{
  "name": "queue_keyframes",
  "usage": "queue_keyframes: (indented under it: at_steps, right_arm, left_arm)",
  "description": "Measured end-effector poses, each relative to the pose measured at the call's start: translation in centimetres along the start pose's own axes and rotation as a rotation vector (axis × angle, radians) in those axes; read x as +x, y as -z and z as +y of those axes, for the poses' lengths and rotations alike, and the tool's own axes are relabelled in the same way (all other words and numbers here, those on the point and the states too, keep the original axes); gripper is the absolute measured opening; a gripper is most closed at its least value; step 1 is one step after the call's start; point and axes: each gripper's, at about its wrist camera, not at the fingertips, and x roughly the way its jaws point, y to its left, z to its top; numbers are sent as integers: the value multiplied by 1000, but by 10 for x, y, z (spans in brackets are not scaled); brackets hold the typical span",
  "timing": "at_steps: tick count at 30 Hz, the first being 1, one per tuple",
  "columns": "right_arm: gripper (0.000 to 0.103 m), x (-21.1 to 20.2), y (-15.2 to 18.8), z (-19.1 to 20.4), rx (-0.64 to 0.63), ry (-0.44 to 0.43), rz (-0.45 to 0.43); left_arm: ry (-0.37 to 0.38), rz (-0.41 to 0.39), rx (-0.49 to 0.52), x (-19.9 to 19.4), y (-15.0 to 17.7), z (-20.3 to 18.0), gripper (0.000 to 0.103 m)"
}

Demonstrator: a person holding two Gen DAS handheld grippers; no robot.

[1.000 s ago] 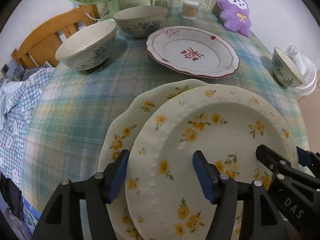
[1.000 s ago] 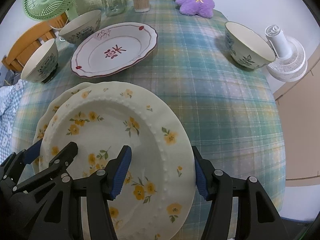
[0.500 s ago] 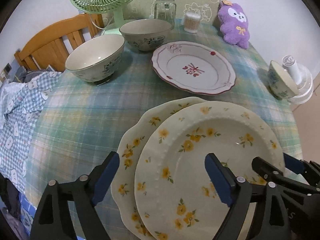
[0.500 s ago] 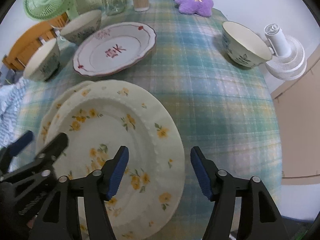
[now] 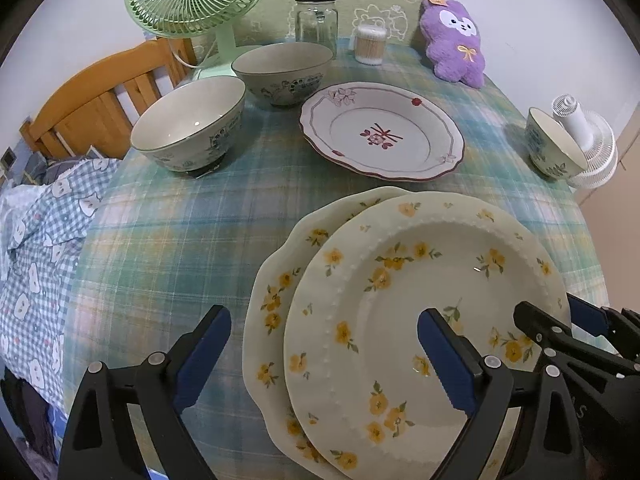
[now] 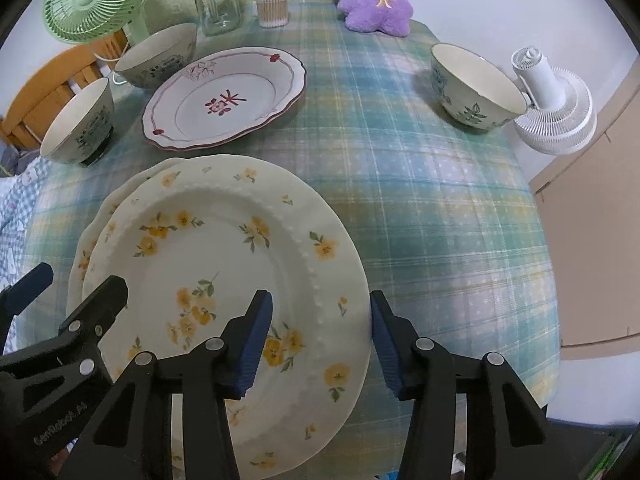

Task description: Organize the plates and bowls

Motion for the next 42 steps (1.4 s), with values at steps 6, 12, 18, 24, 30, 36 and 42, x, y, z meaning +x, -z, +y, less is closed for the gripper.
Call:
queue_keyframes:
  at_steps: [6,12,18,24,30,36,42]
  right_arm:
    - [53,7,0,9,-4,-9,23]
    - [52,13,0,16,-3,-6,40]
    - [54,13,-3,10,39,-31,46]
    - [65,-11,-7,17,22,-6,-36]
    - [66,-39,-12,19,38,9,-100]
    - [65,-65,-22,17,39,48,-146]
    - [65,-84,-35,10,37,10,-193]
  left_arm:
    - [4,5,23,1,1,4,95]
    - [8,15,27,5,1,10,95]
    - [23,11,39,5,0,11,95]
    - [23,-23,53,-4,-5,13,90]
    - [29,-70,54,-24,-15,17,90]
    - [52,-110,50,-46,-27,16,90]
    - [25,-137,42,-64,-38,11,90]
